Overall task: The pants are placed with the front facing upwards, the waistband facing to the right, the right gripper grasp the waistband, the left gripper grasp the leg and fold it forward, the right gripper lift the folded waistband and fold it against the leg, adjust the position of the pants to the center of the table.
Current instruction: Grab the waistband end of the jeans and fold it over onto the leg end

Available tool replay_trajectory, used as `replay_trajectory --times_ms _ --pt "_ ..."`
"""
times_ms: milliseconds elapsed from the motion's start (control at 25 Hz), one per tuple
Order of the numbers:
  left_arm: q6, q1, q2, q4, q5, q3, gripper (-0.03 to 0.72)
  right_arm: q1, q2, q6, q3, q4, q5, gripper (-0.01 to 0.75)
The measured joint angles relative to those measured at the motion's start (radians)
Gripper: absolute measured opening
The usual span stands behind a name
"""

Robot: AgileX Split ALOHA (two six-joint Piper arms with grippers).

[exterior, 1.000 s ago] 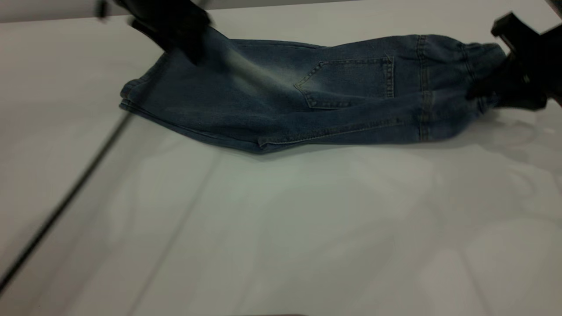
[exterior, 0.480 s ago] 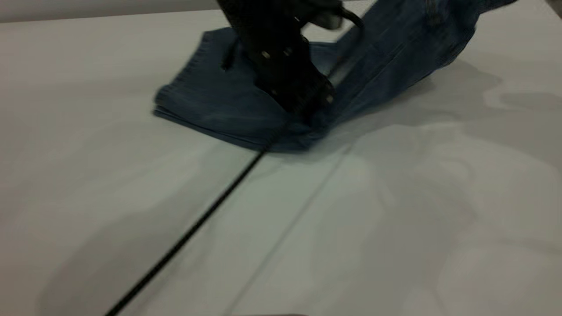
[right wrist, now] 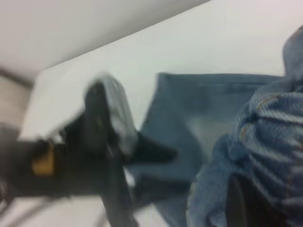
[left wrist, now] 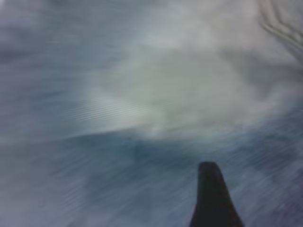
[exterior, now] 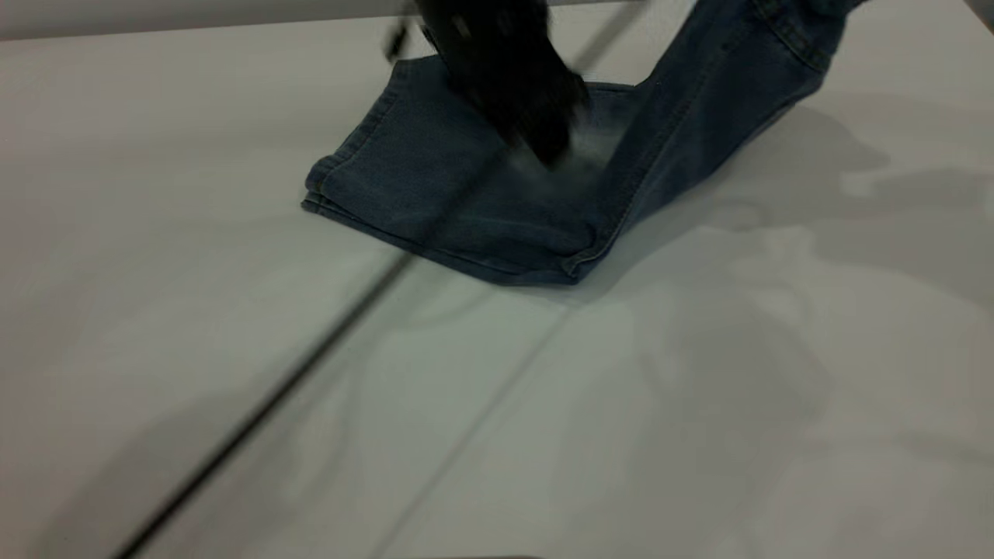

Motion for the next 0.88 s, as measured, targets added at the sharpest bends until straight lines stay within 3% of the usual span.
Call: replay_trajectory --times_ms 200,360,600,880 --pt "-0.016 0.079 -0.039 0.092 0.090 -0.002 0.391 0.023 0.000 -0.034 -0.004 0.031 0.027 0.089" --pt "-0.047 0.122 -0.010 0.157 0.136 0.003 0.391 0.117 0.000 -0.044 -0.065 0.037 0.006 0.089" --pt "-0.053 0.126 0.047 0.183 0.123 0.003 0.391 0.253 0.000 -0.045 -0.161 0.038 -0.079 0.089" --pt "-0.054 0.126 0.094 0.169 0.101 0.004 0.391 0.305 0.000 -0.052 -0.188 0.032 -0.144 0.089"
